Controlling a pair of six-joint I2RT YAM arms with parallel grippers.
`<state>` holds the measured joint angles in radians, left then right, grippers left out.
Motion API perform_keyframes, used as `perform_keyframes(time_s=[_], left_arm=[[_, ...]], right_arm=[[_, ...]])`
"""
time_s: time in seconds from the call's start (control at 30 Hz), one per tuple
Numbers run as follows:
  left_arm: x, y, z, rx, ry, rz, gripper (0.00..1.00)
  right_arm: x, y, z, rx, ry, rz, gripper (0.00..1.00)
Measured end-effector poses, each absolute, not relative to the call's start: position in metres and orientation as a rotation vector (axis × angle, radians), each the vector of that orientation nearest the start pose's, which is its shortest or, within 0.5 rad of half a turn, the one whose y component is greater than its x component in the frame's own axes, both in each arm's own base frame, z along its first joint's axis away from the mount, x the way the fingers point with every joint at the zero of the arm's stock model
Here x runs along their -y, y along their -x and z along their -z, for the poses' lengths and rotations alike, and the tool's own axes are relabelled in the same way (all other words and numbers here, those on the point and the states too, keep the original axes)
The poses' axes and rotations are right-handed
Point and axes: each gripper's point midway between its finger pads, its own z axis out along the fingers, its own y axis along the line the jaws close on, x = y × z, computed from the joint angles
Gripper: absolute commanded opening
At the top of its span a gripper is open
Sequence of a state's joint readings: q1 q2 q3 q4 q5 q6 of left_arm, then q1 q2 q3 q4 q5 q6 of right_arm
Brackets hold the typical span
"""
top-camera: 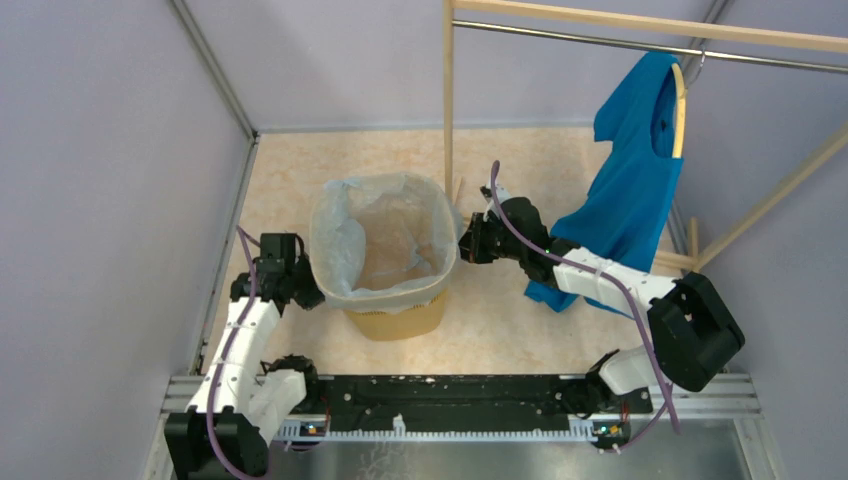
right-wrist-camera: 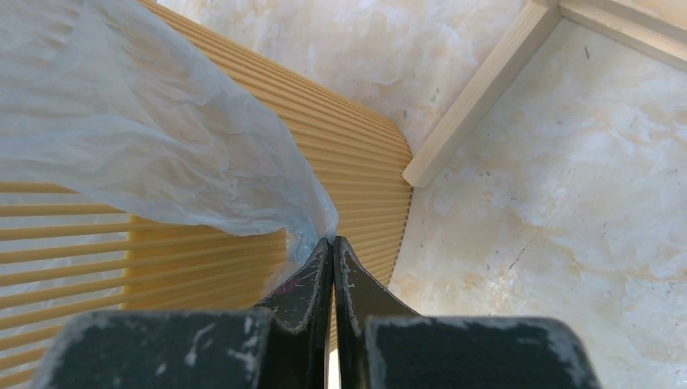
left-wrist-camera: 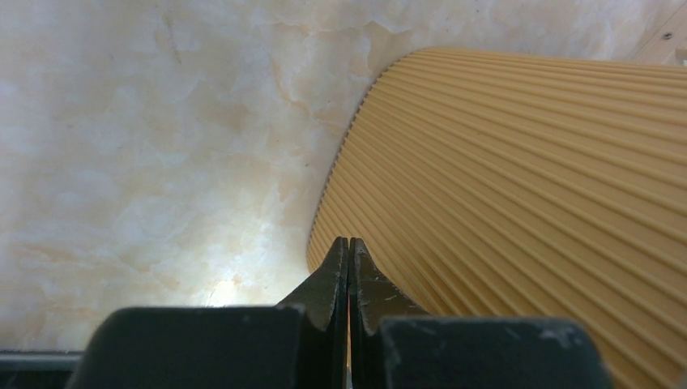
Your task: Put the trash bags into the trash bin
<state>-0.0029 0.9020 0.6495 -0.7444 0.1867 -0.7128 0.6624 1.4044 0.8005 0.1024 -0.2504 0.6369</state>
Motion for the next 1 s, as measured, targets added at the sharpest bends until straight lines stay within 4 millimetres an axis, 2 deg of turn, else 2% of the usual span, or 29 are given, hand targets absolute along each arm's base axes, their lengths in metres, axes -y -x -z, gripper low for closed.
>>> perform_keyframes(time_s=[0.07,0.17,0.23,0.33,0.37,0.47,0.6,0.83,0.9,1.0], left_arm=[[0.056,-0.209,-0.101,-2.494,0.863,0.464,0.2],[0.042,-0.209,-0.127,-2.457,0.888,0.37,0.56],[0.03,-0.214,-0.157,-2.386,0.893,0.3,0.7],[0.012,-0.217,-0.21,-2.222,0.894,0.236,0.83],[0.006,-0.212,-0.224,-2.175,0.903,0.213,0.85],[-0.002,-0.195,-0.236,-2.133,0.929,0.172,0.87],[-0.009,-0.179,-0.233,-2.151,0.959,0.116,0.82],[0.002,-0.174,-0.234,-2.188,0.882,0.173,0.95],[0.001,-0.171,-0.242,-2.155,0.863,0.181,0.97],[-0.005,-0.167,-0.269,-2.054,0.85,0.182,0.98]], right_arm=[[-0.301,-0.278,-0.141,-2.226,0.201,-1.006,0.05],[-0.299,-0.282,-0.146,-2.218,0.208,-0.979,0.09],[-0.297,-0.283,-0.152,-2.201,0.211,-0.968,0.09],[-0.295,-0.284,-0.161,-2.179,0.216,-0.959,0.09],[-0.296,-0.285,-0.164,-2.172,0.22,-0.959,0.09],[-0.298,-0.286,-0.169,-2.162,0.225,-0.964,0.09],[-0.3,-0.287,-0.17,-2.159,0.232,-0.974,0.09],[-0.301,-0.286,-0.169,-2.165,0.255,-0.977,0.09],[-0.301,-0.286,-0.169,-2.164,0.259,-0.974,0.08],[-0.301,-0.285,-0.167,-2.168,0.264,-0.969,0.08]])
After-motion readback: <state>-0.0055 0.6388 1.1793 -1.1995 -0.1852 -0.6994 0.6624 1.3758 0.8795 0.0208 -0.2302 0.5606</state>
